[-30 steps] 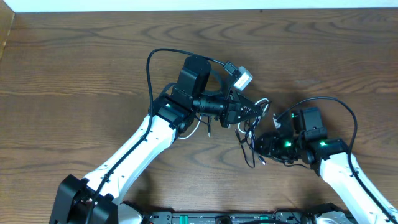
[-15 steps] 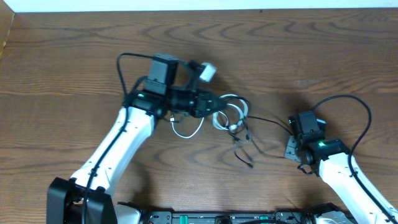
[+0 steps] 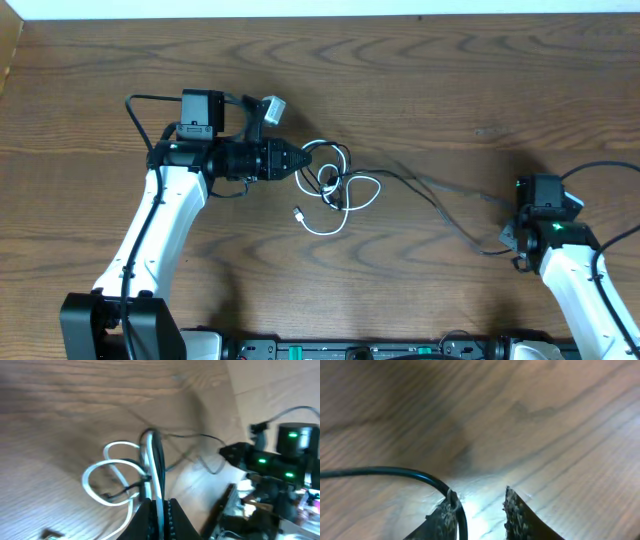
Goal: Untangle cables
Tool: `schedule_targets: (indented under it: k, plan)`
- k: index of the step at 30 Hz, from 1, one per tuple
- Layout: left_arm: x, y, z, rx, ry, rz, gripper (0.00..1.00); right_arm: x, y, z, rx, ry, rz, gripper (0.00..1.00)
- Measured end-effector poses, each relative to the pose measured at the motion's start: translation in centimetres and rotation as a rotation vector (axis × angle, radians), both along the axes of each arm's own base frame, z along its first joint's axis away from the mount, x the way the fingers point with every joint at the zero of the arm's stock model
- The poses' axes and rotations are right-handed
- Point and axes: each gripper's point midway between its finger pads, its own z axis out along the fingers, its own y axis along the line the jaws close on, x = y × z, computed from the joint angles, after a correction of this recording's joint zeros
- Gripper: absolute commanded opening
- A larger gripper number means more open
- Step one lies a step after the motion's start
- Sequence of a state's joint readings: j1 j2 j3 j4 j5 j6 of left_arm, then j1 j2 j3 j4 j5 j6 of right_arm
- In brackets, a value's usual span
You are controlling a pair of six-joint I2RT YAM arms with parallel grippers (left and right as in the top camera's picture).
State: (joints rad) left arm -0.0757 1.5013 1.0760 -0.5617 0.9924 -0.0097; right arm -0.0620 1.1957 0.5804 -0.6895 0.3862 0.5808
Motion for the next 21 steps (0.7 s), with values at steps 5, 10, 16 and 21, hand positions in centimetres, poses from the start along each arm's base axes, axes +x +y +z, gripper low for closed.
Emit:
schedule_targets:
  k: [5,10,16,21]
  plan:
    - [0.6,1.9,-2.2,0.156,0.013,0.076,0.07,-1.6,-3.5,0.4,-0.055,0.005,-0.157,0.19]
    - [1.7,6.2,-4.5,0.345,0.082,0.264,0.07,-3.5,-6.3,0.3,-0.040,0.000,-0.329,0.01]
    - [2.8,10.9,-5.4,0.428,0.143,0.465,0.07,-3.9,-7.0,-0.1,0.025,-0.034,-0.406,0.01]
    - [3.1,9.8,-4.5,0.316,0.154,0.454,0.07,2.0,-4.5,0.4,0.236,-0.240,-0.226,0.33]
